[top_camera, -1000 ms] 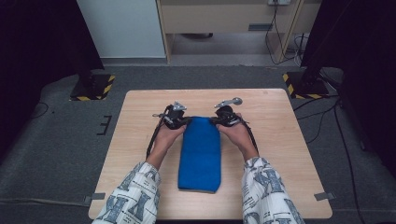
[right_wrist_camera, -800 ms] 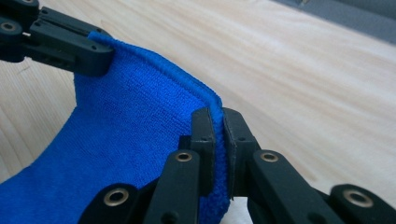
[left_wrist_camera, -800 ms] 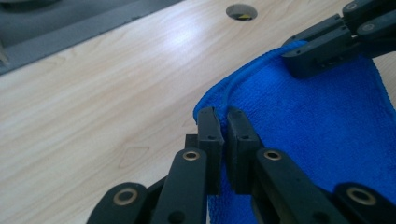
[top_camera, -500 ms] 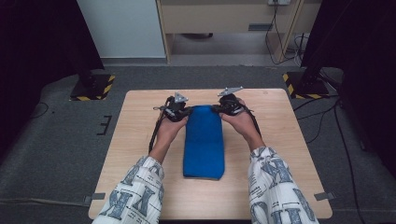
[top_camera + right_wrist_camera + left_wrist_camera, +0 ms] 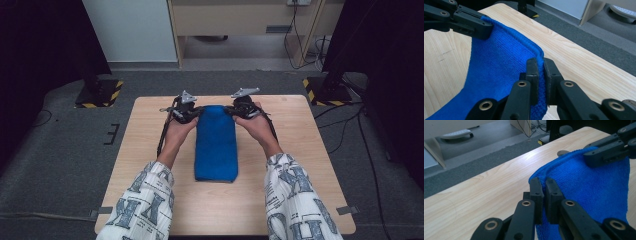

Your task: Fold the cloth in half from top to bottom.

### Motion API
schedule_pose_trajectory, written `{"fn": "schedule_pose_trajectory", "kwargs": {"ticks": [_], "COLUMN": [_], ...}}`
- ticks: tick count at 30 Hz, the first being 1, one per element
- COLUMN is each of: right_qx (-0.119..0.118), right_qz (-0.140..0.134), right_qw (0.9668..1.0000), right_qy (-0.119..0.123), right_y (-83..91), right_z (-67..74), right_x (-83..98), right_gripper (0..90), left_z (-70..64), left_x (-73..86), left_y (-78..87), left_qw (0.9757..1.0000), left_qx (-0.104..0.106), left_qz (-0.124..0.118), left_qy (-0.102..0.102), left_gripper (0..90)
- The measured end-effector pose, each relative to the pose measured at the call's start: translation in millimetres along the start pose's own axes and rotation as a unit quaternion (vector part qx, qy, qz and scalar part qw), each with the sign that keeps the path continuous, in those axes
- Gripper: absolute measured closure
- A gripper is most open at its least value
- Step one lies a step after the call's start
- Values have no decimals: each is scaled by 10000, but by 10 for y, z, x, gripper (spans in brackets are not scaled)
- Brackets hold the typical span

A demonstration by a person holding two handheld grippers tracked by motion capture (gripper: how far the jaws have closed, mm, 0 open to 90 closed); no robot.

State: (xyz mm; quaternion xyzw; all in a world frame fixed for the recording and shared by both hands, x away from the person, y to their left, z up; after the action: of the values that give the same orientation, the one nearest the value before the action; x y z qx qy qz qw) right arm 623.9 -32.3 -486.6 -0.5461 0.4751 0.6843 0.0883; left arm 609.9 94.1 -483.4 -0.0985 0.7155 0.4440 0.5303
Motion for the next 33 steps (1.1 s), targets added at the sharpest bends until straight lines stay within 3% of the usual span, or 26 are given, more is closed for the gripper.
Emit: {"fn": "schedule_pose_trajectory", "kwargs": {"ticks": [19,33], "right_qx": [117,26], "right_qz": [-154,-298], "right_qw": [9998,9995], "right_qy": [54,70], "right_y": [226,396], "right_z": [133,231], "right_x": [-45,30], "right_gripper": [841,837], "left_z": [-109,-245], "left_x": [-31,19], "left_y": [173,254], "left_qw": [9998,9995], "left_qx": [53,148], "left_qz": [-188,-200], "left_qy": [-71,-216], "left_gripper": [857,857]}}
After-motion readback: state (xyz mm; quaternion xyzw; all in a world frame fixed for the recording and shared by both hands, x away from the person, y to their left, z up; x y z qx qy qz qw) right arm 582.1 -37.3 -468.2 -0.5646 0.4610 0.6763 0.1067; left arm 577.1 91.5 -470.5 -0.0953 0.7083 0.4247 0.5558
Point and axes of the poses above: each handheld gripper's, and its own axes: y roughly backward along the jaws, x roughly out of its underside, z roughly to its left, the point moved 10 cm from there along -y, roughly forward along the jaws, and after that the axes turned 6 degrees about x, right-handed, at the moved point
